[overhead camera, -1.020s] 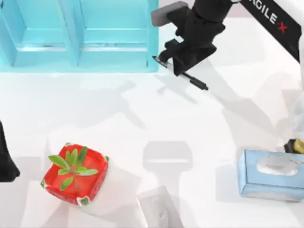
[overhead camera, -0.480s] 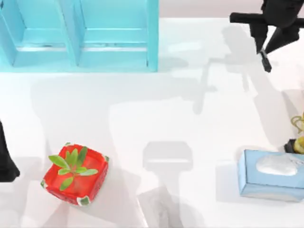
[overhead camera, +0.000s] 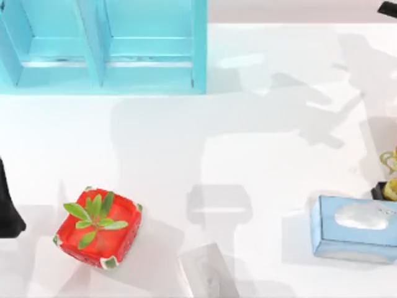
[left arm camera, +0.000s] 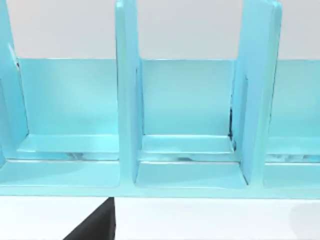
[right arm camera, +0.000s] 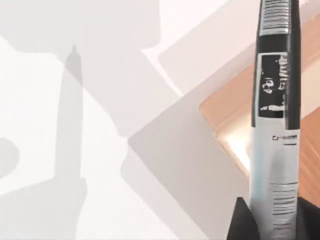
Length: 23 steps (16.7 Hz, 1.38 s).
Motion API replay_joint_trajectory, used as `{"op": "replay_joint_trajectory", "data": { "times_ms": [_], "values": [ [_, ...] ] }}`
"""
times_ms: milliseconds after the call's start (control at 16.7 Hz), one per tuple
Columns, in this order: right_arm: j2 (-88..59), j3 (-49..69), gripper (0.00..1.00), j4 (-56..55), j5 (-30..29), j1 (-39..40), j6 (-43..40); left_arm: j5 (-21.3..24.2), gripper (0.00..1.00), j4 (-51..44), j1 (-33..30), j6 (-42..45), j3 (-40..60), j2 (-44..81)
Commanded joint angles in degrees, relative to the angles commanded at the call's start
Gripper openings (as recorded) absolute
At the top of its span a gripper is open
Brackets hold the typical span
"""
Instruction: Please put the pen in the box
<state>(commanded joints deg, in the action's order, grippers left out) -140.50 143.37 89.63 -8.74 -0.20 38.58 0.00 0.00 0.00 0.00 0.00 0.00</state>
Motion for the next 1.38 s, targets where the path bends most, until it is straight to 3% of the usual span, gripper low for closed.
{"op": "replay_joint_trajectory", "data": {
  "times_ms": [840, 1380],
  "values": [
    [8.3, -19.51, 0.0, 7.68, -14.19, -16.66, 32.06, 0.0, 1.0, 0.0, 0.0, 0.0, 0.0, 0.0],
    [9.47, -21.8, 0.0, 7.7, -15.0, -17.61, 33.82, 0.0, 1.0, 0.0, 0.0, 0.0, 0.0, 0.0]
  ]
}}
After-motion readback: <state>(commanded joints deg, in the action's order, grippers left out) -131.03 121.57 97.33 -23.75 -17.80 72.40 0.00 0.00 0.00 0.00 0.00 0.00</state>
